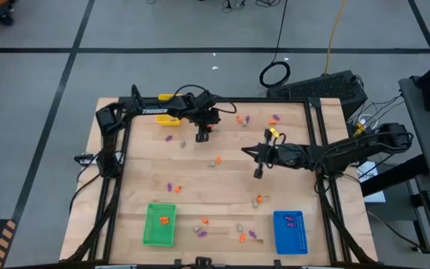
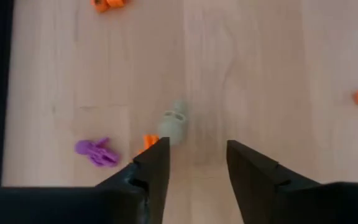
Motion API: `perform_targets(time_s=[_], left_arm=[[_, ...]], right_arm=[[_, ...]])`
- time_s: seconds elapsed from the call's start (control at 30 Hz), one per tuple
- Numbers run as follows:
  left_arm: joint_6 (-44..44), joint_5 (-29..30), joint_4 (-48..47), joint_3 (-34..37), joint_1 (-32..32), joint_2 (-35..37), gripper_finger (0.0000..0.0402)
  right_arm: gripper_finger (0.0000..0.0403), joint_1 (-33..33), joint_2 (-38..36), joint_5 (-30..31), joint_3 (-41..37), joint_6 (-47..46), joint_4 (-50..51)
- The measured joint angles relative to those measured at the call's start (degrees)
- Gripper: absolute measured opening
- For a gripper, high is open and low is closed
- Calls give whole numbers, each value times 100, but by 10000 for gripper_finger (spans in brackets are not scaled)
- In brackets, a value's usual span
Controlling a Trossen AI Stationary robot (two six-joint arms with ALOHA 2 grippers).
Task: Sort Halloween decoration
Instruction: Put the gray skull toy into the yellow bin
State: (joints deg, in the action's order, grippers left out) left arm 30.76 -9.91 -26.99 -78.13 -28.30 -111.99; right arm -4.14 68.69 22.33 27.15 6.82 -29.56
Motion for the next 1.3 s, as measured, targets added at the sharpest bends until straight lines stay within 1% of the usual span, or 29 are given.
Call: perform_targets(time_s=[0.13, 0.23, 0.3, 0.57, 0.67, 0.77, 1.0, 1.2, 1.3], left_arm=[[250, -60, 114, 0, -107, -49, 171], [278, -217, 129, -15, -187, -149, 171], [276, -326, 165, -131, -237, -270, 171], [305, -352, -14, -749, -321, -843, 171], [462, -361, -277, -908, -315, -994, 171], [559, -359, -408, -977, -310, -1084, 171], [555, -361, -397, -994, -312, -1073, 171], [-92, -372, -409, -1004, -314, -1073, 171], [-697, -377, -569, -1197, -345, -1073, 171]], right_arm=[[0, 0, -35, 0, -404, -2, -736], [0, -2, -35, -10, -555, 22, -1015], [0, -2, -35, -11, -589, 28, -1010], [0, -2, -35, -13, -589, 59, -1018], [0, -3, -35, -13, -589, 101, -1015], [0, -4, -35, -15, -589, 141, -1014], [0, -7, -35, -15, -589, 139, -1017], [0, -7, -35, -15, -589, 51, -1050], [0, -7, -35, -15, -589, -48, -1049]])
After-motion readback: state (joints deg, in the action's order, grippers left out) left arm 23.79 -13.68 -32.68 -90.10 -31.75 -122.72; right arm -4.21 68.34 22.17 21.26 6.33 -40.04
